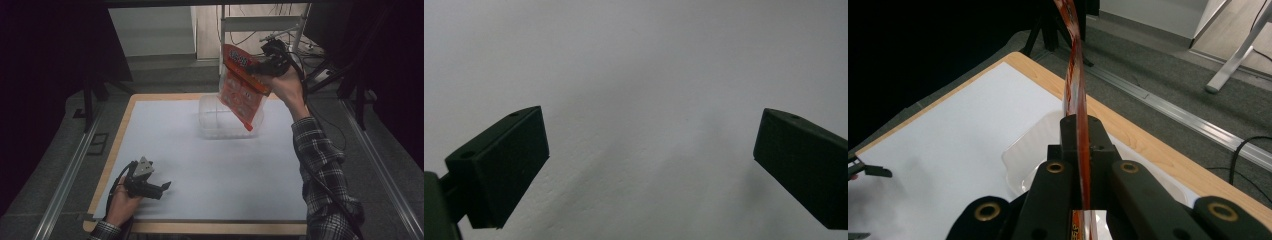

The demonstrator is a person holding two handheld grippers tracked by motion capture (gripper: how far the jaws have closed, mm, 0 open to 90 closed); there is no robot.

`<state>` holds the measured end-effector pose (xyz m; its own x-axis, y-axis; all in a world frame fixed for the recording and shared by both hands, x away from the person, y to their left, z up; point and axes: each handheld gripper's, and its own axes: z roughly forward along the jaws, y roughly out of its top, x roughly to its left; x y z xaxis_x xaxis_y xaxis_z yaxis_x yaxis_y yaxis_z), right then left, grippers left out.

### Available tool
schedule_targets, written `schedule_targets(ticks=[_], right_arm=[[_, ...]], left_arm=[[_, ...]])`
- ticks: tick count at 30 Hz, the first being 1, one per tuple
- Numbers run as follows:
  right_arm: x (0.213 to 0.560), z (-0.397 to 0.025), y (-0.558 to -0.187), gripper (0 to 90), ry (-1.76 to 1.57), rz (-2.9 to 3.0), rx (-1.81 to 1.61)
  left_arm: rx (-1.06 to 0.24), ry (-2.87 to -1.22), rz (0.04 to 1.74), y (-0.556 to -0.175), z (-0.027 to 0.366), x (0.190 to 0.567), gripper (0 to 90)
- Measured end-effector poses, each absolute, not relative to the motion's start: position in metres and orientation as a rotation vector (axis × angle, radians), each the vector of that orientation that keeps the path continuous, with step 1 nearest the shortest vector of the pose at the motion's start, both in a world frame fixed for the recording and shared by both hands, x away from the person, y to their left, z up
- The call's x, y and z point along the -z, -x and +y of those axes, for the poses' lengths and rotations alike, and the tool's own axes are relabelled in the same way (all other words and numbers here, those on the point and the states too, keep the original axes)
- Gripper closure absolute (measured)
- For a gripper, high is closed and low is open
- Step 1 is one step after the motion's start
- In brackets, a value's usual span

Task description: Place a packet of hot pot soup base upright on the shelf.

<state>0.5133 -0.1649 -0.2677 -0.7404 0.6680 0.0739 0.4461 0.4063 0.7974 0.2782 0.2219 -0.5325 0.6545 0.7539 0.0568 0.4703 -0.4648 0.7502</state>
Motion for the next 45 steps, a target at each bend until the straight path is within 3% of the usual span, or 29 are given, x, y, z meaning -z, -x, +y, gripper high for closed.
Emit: schedule_targets(ticks=[28, 45], right_arm=[[0.294, -0.149, -0.548, 89.2, -0.987, 2.422, -1.183], [0.332, -0.163, -0.573, 88.8, -1.093, 2.392, -1.146]], left_arm=[[-0.5, -2.154, 0.944, -0.278, 0.221, 0.533, 0.9], [-0.499, -2.162, 0.943, -0.278, 0.22, 0.534, 1.3]])
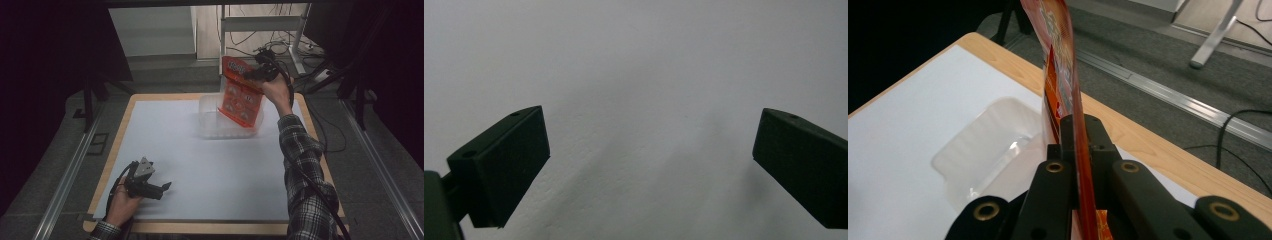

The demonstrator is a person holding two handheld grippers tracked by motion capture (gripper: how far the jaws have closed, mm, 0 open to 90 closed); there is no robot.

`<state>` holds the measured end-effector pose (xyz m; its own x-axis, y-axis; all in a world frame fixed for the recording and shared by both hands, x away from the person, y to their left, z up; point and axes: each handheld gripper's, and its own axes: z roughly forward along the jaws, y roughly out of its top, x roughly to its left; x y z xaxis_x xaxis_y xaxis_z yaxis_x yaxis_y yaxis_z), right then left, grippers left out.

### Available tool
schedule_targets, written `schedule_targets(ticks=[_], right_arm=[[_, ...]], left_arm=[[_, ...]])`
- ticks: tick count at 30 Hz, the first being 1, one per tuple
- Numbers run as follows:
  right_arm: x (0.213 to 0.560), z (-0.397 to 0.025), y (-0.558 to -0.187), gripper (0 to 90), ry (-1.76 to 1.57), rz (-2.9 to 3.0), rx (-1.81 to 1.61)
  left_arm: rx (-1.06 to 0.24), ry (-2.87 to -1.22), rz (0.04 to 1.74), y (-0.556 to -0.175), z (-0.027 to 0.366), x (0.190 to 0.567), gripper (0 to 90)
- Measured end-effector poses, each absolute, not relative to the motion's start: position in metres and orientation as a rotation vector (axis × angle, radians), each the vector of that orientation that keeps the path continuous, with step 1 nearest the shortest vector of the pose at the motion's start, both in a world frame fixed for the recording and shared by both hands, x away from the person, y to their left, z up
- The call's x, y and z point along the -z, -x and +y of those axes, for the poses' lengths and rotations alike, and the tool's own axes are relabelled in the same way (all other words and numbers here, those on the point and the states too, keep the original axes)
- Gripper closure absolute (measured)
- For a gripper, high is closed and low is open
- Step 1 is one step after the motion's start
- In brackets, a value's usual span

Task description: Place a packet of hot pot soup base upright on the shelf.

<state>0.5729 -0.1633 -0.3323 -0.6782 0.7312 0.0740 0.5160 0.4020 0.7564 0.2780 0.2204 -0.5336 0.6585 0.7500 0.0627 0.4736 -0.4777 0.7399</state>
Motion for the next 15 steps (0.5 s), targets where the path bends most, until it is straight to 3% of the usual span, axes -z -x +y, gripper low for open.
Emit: schedule_targets(ticks=[15], right_arm=[[0.357, -0.187, -0.59, 87.3, -1.173, 2.304, -1.043]], left_arm=[[-0.505, -2.173, 0.945, -0.278, 0.22, 0.534, 1.6]])
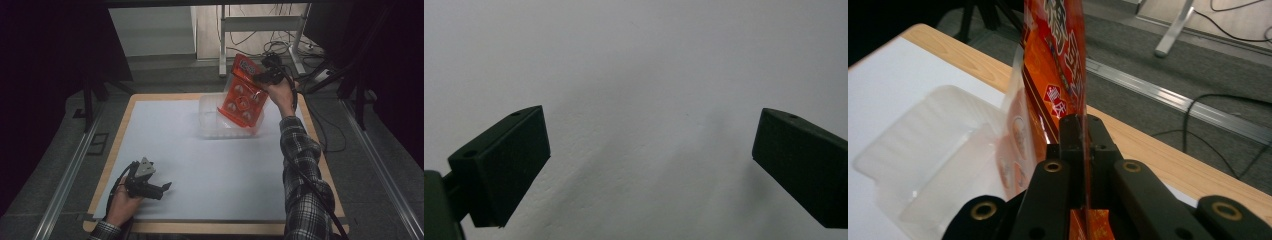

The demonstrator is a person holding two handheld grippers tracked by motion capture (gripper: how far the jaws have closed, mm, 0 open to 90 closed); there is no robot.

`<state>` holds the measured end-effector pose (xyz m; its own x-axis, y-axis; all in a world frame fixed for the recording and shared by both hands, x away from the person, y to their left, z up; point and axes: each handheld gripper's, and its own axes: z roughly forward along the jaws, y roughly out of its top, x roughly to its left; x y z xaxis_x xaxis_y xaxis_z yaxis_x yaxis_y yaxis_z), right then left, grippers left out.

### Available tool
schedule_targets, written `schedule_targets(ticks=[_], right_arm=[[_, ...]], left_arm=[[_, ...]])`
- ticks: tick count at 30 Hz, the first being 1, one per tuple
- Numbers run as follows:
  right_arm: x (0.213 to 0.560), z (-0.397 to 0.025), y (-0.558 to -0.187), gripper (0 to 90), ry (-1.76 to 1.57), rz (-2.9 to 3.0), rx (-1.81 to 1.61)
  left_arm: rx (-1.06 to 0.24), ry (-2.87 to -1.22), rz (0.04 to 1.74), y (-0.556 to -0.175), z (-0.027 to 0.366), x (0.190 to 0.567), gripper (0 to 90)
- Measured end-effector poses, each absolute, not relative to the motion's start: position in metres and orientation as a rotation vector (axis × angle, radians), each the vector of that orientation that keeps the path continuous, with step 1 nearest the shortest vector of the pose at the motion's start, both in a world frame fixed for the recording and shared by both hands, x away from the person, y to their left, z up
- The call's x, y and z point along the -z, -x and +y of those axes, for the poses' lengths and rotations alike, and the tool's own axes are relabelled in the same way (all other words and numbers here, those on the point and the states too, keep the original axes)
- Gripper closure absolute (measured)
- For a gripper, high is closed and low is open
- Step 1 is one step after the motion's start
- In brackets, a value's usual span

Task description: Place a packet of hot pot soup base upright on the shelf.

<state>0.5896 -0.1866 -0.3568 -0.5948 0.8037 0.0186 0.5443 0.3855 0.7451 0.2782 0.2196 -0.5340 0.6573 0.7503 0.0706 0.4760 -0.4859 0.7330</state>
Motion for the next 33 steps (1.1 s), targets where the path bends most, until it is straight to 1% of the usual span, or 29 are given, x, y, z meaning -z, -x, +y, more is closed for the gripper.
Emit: schedule_targets(ticks=[3, 4, 5, 6, 7, 11, 12, 13, 14, 15, 16, 17, 20, 21, 23, 24, 25, 33], right_arm=[[0.357, -0.185, -0.59, 85.3, -1.162, 2.303, -1.002], [0.356, -0.184, -0.589, 81.7, -1.139, 2.307, -0.989], [0.356, -0.184, -0.589, 81.7, -1.139, 2.307, -0.989], [0.355, -0.184, -0.588, 76.3, -1.131, 2.297, -0.98], [0.355, -0.184, -0.588, 76.3, -1.131, 2.297, -0.98], [0.354, -0.185, -0.587, 63.0, -1.112, 2.282, -0.988], [0.354, -0.185, -0.587, 63.0, -1.112, 2.282, -0.988], [0.354, -0.185, -0.587, 60.4, -1.108, 2.279, -0.991], [0.353, -0.186, -0.586, 54.7, -1.098, 2.273, -0.999], [0.352, -0.186, -0.586, 52.0, -1.096, 2.269, -1.004], [0.352, -0.186, -0.586, 52.0, -1.096, 2.269, -1.004], [0.351, -0.187, -0.586, 49.6, -1.093, 2.265, -1.011], [0.348, -0.188, -0.584, 41.8, -1.082, 2.254, -1.027], [0.346, -0.188, -0.584, 37.4, -1.082, 2.25, -1.036], [0.346, -0.189, -0.583, 35.9, -1.077, 2.246, -1.036], [0.345, -0.189, -0.583, 33.7, -1.074, 2.244, -1.038], [0.344, -0.19, -0.582, 29.4, -1.075, 2.24, -1.046], [0.336, -0.19, -0.574, 20.9, -1.043, 2.238, -1.062]], left_arm=[[-0.506, -2.172, 0.945, -0.278, 0.22, 0.534, 1.6], [-0.507, -2.171, 0.945, -0.278, 0.22, 0.534, 1.6], [-0.507, -2.171, 0.945, -0.278, 0.22, 0.534, 1.6], [-0.508, -2.167, 0.945, -0.278, 0.22, 0.533, 1.6], [-0.508, -2.167, 0.945, -0.278, 0.22, 0.533, 1.5], [-0.507, -2.161, 0.945, -0.278, 0.22, 0.533, 1.5], [-0.507, -2.161, 0.945, -0.278, 0.22, 0.533, 1.5], [-0.508, -2.16, 0.945, -0.278, 0.22, 0.533, 1.5], [-0.508, -2.158, 0.944, -0.278, 0.22, 0.533, 1.5], [-0.508, -2.157, 0.944, -0.278, 0.22, 0.533, 1.5], [-0.508, -2.157, 0.944, -0.278, 0.22, 0.533, 1.5], [-0.508, -2.157, 0.944, -0.278, 0.221, 0.533, 1.5], [-0.506, -2.16, 0.943, -0.278, 0.22, 0.533, 1.5], [-0.508, -2.16, 0.942, -0.278, 0.22, 0.533, 1.5], [-0.508, -2.159, 0.943, -0.278, 0.22, 0.533, 1.5], [-0.509, -2.16, 0.943, -0.278, 0.22, 0.533, 1.5], [-0.509, -2.159, 0.942, -0.278, 0.22, 0.533, 1.5], [-0.513, -2.15, 0.941, -0.277, 0.221, 0.532, 1.4]])
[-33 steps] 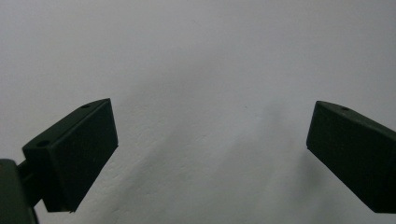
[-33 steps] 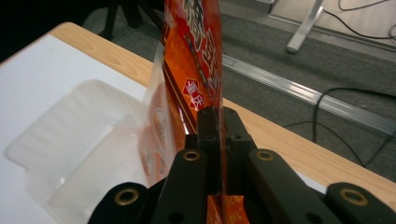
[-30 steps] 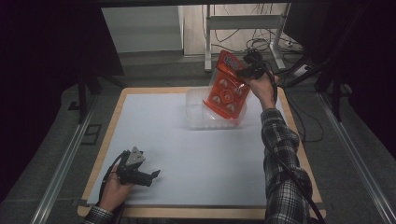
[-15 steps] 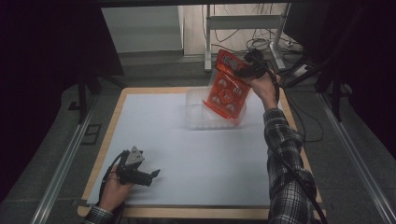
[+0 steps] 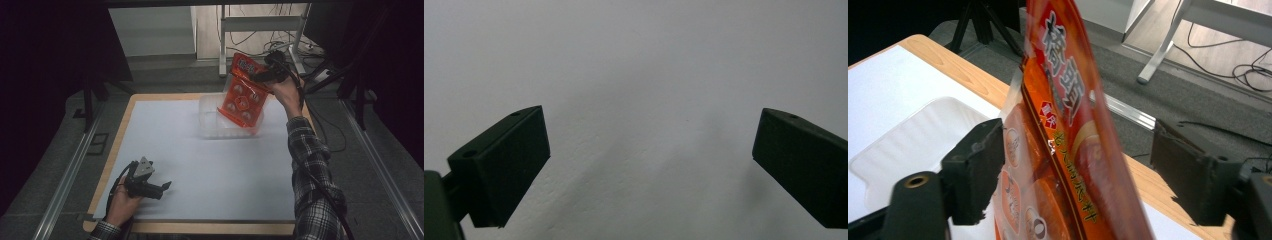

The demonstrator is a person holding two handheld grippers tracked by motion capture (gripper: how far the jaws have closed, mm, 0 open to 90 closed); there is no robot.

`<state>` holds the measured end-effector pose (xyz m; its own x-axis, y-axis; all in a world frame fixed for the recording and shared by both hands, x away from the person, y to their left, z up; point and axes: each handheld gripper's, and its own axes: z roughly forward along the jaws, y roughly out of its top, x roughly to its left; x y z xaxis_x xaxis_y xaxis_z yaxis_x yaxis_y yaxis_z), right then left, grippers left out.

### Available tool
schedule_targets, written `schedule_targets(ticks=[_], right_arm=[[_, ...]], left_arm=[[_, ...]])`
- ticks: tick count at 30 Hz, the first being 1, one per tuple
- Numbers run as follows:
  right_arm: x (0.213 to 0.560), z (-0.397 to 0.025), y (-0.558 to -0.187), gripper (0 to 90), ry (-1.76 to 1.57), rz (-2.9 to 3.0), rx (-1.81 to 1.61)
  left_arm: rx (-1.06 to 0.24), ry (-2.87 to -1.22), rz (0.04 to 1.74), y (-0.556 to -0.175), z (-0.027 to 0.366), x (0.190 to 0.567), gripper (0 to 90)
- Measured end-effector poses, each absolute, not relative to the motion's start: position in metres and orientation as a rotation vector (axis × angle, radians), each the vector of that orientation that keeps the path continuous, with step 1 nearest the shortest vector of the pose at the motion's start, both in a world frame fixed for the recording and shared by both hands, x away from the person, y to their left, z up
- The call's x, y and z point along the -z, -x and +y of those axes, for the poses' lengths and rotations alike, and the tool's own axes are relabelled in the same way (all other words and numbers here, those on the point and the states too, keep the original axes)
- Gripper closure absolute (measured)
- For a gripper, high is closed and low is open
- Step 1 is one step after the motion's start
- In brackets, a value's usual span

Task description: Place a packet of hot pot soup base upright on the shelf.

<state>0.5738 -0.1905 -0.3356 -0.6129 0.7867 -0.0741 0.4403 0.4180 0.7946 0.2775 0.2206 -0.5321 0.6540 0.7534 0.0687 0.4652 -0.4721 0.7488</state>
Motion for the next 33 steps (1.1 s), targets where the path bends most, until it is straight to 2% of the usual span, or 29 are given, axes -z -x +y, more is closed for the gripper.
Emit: schedule_targets(ticks=[3, 11, 33], right_arm=[[0.331, -0.191, -0.569, 16.9, -1.017, 2.247, -1.071], [0.325, -0.197, -0.559, 13.1, -0.983, 2.255, -1.098], [0.32, -0.211, -0.538, 7.6, -0.964, 2.272, -1.122]], left_arm=[[-0.511, -2.147, 0.94, -0.277, 0.221, 0.532, 1.3], [-0.512, -2.143, 0.936, -0.277, 0.221, 0.531, 1.0], [-0.51, -2.16, 0.93, -0.277, 0.22, 0.532, 0.8]])
